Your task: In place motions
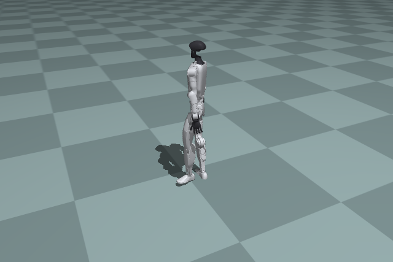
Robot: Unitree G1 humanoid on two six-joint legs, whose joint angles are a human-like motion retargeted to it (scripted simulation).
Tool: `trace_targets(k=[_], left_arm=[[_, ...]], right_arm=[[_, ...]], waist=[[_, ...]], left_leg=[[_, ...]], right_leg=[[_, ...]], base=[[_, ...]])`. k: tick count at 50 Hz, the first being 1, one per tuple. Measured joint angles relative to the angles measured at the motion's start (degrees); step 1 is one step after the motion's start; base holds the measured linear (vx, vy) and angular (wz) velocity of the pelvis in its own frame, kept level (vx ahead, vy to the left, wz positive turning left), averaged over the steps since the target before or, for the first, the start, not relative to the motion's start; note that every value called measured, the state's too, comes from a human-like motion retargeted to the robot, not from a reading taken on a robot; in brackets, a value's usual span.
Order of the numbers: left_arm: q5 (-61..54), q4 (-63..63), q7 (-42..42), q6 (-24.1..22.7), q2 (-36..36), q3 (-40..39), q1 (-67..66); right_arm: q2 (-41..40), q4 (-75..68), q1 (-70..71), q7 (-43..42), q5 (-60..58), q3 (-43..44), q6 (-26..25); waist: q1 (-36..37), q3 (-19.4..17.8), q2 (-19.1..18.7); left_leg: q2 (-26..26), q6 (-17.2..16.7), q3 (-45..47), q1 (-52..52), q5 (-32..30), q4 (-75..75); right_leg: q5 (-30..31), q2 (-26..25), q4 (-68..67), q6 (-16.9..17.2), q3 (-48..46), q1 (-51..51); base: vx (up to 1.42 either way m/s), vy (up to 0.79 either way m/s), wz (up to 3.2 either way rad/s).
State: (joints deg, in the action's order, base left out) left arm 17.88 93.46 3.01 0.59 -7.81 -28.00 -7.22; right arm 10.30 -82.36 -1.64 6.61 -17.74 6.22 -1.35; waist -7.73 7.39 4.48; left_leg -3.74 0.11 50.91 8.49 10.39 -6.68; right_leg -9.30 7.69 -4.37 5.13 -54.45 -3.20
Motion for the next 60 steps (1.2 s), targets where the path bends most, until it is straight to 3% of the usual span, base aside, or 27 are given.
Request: trace_targets(k=[2, 3, 5, 9, 26, 32, 35, 38, 43, 48, 53, 55, 56, 60], left_arm=[[0.35, 0.52, -0.05, 0.41, -0.47, -0.77, -0.94], [1.03, 0.39, -0.10, 0.48, -0.50, -1.01, -1.41], [2.43, -0.35, -0.14, 0.39, -0.15, -1.45, -2.22], [3.08, -3.13, 1.07, -0.39, 1.27, -2.67, -3.51], [0.75, -7.27, 3.44, -0.42, 1.08, -2.34, -1.28], [-1.00, -8.66, 4.07, -0.73, 1.68, -0.43, 1.19], [-1.28, -7.66, 3.58, -0.75, 2.05, 1.28, 3.43], [-0.63, -6.19, 3.58, -0.69, 2.03, 2.82, 5.24], [1.31, -5.08, 3.80, -0.29, 2.05, 5.67, 6.52], [2.30, -5.85, 4.77, -0.58, 1.70, 7.57, 6.81], [2.79, -5.66, 4.78, -0.53, 1.93, 7.89, 5.49], [2.76, -4.89, 4.70, -0.33, 1.98, 7.90, 5.03], [2.89, -4.25, 4.90, -0.08, 1.66, 7.54, 4.91], [4.10, -2.28, 3.79, 1.21, 2.12, 6.83, 4.75]], right_arm=[[-0.75, 1.19, -0.03, 0.43, 1.34, 0.05, 0.68], [-0.98, 1.44, -0.09, 0.67, 1.99, 0.05, 0.84], [-1.27, 1.41, -0.14, 0.95, 2.96, -0.01, 0.80], [-1.63, 0.01, 0.43, 0.81, 3.88, -0.86, 0.38], [-2.94, 1.29, 0.36, 3.04, -1.74, -5.20, 1.66], [-1.92, -0.04, -0.71, 2.80, -1.85, -3.83, 0.97], [-1.14, -0.59, -0.78, 2.89, -1.77, -2.96, 0.03], [-0.71, -0.87, -0.68, 2.58, -1.60, -2.78, -0.39], [-1.77, -0.95, -0.85, 2.04, 0.36, -2.17, 0.28], [-3.17, 0.25, -0.78, 2.93, 1.86, -3.26, 1.63], [-3.43, 0.95, -1.54, 2.88, -0.92, -5.02, 2.25], [-3.37, 0.98, -2.09, 2.77, -2.07, -5.41, 2.40], [-3.31, 0.70, -2.38, 2.84, -2.45, -5.90, 2.49], [-3.48, -0.45, -3.36, 3.48, -3.60, -5.36, 1.98]], waist=[[-1.74, 0.40, -0.59], [-1.88, 0.39, -0.97], [-0.96, 0.48, -0.86], [2.85, -0.38, -0.16], [4.99, -1.19, 1.28], [4.72, -2.19, -0.45], [3.72, -4.07, -3.53], [1.13, -4.98, -5.08], [-0.94, -3.71, -7.90], [-2.15, -4.68, -8.19], [-4.62, -5.63, -6.03], [-5.73, -6.24, -4.86], [-5.37, -5.85, -3.90], [-2.17, -4.45, -3.39]], left_leg=[[-0.91, -1.49, 4.69, -0.78, -2.98, 0.42], [-1.01, -2.17, 3.13, -0.48, -5.88, 1.01], [0.24, -0.48, -1.29, 0.95, -12.72, 2.62], [3.11, 0.75, -1.27, -0.35, -13.79, 6.94], [7.28, 1.43, -6.05, -2.17, -10.03, 8.40], [6.76, 2.06, -9.89, -3.80, -8.06, 8.33], [4.35, 1.79, -13.07, -5.50, -7.15, 8.07], [3.73, 1.98, -16.45, -5.78, -6.87, 7.98], [1.44, 2.18, -20.21, -2.85, -7.30, 7.68], [0.80, 2.03, -23.13, -2.02, -7.62, 7.39], [4.20, 2.18, -27.08, -4.14, -7.69, 7.76], [6.08, 2.40, -29.13, -6.01, -7.40, 7.77], [7.02, 2.39, -29.03, -6.80, -7.27, 7.85], [7.65, 2.56, -30.13, -7.52, -7.11, 7.36]], right_leg=[[-0.03, -0.87, 0.27, 0.97, -2.19, -0.46], [0.02, -1.45, 0.40, 1.36, -3.10, -0.88], [0.35, -1.40, 0.44, 2.01, -4.14, -1.44], [0.97, -0.57, -0.60, 2.58, -4.35, -2.26], [3.72, 1.76, -3.37, 4.92, -8.40, -6.38], [9.56, 3.05, -9.82, 5.17, -7.59, -8.14], [14.29, 6.49, -22.28, 2.93, -2.52, -6.62], [14.95, 9.98, -38.62, 1.41, 11.11, 1.35], [8.61, -1.11, -45.37, 7.91, 31.34, 14.25], [3.68, -5.85, -39.42, 6.14, 36.19, 19.22], [-0.26, -10.71, -18.58, 4.74, 46.31, 17.61], [0.72, -10.40, -9.33, -1.88, 46.96, 15.35], [-0.01, -10.67, -7.98, -0.93, 48.74, 13.77], [0.17, -7.44, -4.84, -0.05, 36.78, 10.20]], base=[[0.12, -0.13, 1.78], [0.15, -0.10, 1.25], [0.16, -0.07, 0.74], [0.16, -0.10, 0.15], [0.22, -0.16, 0.23], [0.24, -0.17, 0.44], [0.23, -0.13, 0.70], [0.20, -0.17, 0.86], [0.01, -0.24, 0.57], [-0.07, -0.26, 0.50], [0.01, -0.15, 0.89], [0.10, -0.07, 0.98], [0.16, -0.05, 0.31], [0.08, -0.04, 0.15]])
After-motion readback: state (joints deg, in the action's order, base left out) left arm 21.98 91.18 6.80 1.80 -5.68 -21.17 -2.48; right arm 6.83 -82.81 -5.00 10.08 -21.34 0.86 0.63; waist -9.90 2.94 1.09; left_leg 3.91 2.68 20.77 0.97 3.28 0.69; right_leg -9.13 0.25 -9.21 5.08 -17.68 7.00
